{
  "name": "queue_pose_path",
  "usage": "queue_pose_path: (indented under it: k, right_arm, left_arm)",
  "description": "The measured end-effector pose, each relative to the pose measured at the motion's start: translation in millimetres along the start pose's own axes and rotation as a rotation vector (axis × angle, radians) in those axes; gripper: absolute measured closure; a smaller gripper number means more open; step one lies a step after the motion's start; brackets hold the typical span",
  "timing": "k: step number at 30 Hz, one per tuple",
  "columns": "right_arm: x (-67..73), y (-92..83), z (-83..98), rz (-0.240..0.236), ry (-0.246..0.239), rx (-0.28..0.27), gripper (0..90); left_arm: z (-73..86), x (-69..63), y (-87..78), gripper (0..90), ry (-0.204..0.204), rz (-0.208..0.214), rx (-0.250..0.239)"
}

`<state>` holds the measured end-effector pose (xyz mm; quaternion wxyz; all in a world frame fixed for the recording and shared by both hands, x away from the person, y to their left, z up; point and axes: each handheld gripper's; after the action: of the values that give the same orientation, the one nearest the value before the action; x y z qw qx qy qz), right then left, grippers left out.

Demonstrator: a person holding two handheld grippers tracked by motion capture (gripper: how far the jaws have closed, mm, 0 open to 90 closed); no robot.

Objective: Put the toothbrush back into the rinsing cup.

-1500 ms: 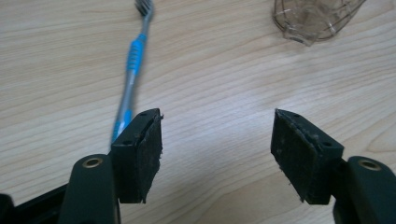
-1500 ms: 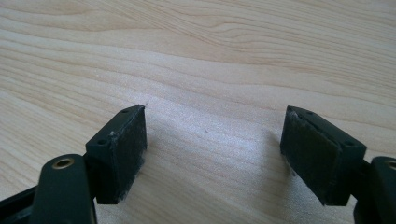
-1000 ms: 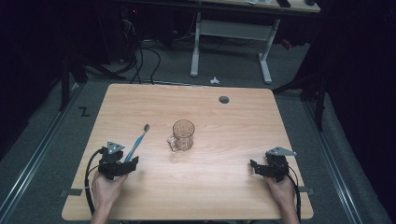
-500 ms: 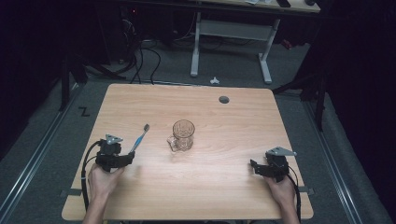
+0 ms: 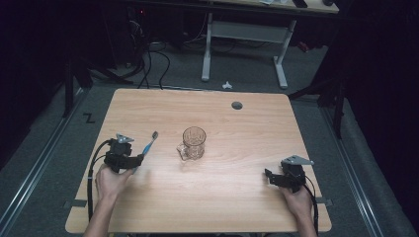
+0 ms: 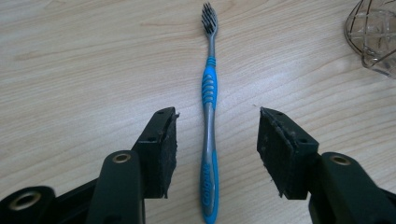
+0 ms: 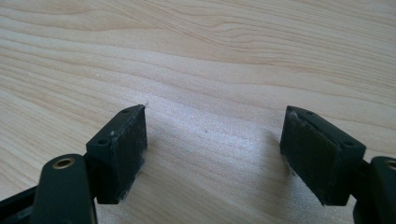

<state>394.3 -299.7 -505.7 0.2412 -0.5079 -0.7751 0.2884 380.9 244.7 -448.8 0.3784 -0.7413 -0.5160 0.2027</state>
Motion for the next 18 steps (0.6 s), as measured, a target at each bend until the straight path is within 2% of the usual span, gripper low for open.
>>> queue_pose_path:
  k: [2,4,10,17,18]
  right_arm:
    - [0.0,0.0,0.0,0.0,0.0,0.0,23.1]
    - [0.0,0.0,0.0,0.0,0.0,0.0,23.1]
    - [-0.1,0.0,0.0,0.0,-0.001,0.0,23.1]
    - [0.1,0.0,0.0,0.0,0.0,0.0,23.1]
    - [-0.1,0.0,0.0,0.0,-0.001,0.0,23.1]
  left_arm:
    - [-4.3,0.7,0.5,48.5,0.005,-0.004,0.0]
    - [-7.4,2.7,1.3,49.4,-0.003,0.012,-0.01]
    - [-18.2,5.3,8.6,50.0,-0.001,0.026,0.004]
    - [-27.5,6.8,17.1,51.0,0.016,0.019,0.039]
    - [-28.8,7.1,18.0,50.9,0.014,0.02,0.033]
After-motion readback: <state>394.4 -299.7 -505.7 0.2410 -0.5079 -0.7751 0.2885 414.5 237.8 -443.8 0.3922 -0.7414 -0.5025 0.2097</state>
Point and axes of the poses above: each handheld gripper's, and its own axes: y roughly forward along the jaws, z roughly out of its underside, x roughly to its left, and after that the axes turned 8 degrees about y, right-handed
